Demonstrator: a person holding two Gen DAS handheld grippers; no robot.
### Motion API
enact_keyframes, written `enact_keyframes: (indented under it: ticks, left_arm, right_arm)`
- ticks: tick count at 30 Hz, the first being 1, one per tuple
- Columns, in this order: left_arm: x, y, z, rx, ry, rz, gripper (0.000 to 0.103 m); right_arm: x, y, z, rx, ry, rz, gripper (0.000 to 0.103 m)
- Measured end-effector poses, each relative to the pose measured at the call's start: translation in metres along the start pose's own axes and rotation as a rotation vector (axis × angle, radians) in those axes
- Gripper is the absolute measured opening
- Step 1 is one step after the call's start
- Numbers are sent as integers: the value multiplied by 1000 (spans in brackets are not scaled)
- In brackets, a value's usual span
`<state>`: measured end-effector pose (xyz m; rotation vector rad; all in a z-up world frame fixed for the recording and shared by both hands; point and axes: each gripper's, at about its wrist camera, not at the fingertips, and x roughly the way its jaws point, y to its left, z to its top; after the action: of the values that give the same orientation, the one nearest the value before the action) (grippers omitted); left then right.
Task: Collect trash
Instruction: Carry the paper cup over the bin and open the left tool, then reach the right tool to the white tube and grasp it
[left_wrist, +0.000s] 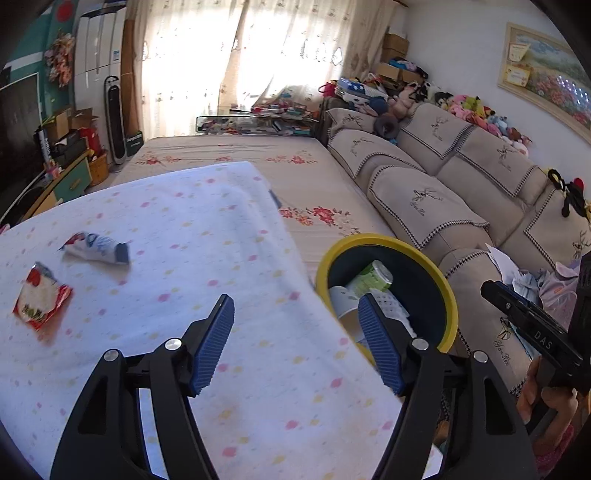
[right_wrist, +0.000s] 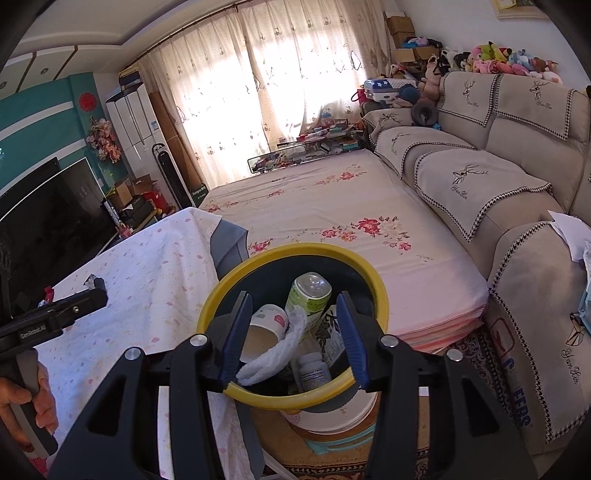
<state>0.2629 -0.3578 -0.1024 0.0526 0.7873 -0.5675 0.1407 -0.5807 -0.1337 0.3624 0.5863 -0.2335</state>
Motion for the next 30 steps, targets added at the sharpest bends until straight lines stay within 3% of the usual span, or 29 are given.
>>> enact_keyframes:
  ticks: [9, 18, 20, 24, 30]
  left_arm:
    - [-76, 147, -49, -163, -55, 243, 77]
    - [-105, 260, -83, -257, -78, 423, 78]
    - [-105, 270, -86, -266, -83, 436, 78]
    - [-102, 280, -91, -311, -85, 390, 79]
    - [-95, 265, -89, -286, -86, 379, 80]
  right_arm:
    - [21, 81, 5, -128, 47, 103, 46]
    - [55, 206, 20, -334, 119, 312, 46]
    - [65, 238, 20, -402, 124, 352, 46]
    - [99, 289, 14, -507, 177, 385, 46]
    - [158, 328, 6, -569, 233, 378, 46]
